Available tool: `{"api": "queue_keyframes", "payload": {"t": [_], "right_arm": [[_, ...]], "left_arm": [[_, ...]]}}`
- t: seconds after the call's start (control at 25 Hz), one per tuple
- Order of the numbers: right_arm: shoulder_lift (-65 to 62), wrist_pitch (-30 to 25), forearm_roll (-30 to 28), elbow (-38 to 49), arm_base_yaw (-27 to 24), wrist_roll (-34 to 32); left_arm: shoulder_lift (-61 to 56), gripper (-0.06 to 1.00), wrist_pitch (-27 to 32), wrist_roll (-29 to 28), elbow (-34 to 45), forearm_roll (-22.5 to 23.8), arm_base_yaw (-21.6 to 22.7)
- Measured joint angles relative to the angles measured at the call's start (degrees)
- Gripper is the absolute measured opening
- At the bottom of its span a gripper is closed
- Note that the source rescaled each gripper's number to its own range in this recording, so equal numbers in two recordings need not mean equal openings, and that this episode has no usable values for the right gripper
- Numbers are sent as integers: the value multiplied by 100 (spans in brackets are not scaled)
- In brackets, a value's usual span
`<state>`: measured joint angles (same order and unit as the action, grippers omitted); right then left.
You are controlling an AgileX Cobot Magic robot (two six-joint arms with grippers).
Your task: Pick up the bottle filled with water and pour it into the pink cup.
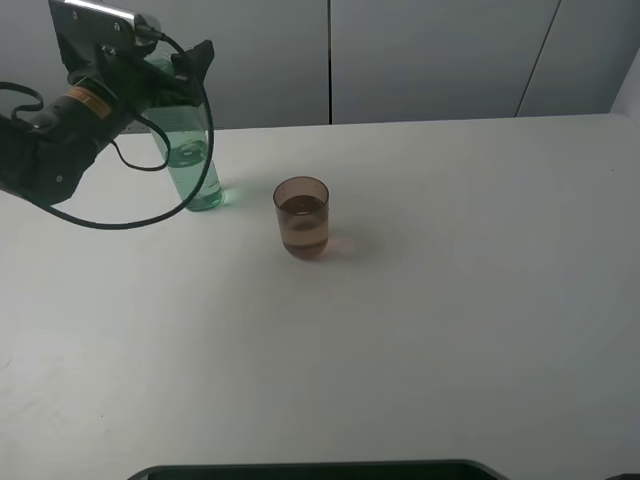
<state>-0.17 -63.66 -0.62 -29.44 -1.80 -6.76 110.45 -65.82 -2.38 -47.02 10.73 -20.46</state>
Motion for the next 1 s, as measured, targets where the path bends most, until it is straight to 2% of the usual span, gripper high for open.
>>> {"api": "queue_keyframes", "payload": {"t": [0.2,0.32,0.48,0.64,0.76,0.84,1.0], "right_arm": [[0,0,0,0,0,0],[0,0,0,0,0,0],[0,0,0,0,0,0],[0,0,0,0,0,0],[0,0,0,0,0,0],[0,0,0,0,0,0],[0,0,0,0,0,0]], "left_arm": [[-783,98,606,-59,0,-165,0],[-1262,100,1529,-69,-125,-457,35],[-1832,100,3895,-151,-716,-877,399],[-2132,100,6401,-178,-1545,-1359,981],[-2186,100,8255,-188,-2195,-1466,1398],[-2186,100,9701,-188,-2593,-1474,1611],[-2186,100,12298,-19,-3253,-1446,1789]]}}
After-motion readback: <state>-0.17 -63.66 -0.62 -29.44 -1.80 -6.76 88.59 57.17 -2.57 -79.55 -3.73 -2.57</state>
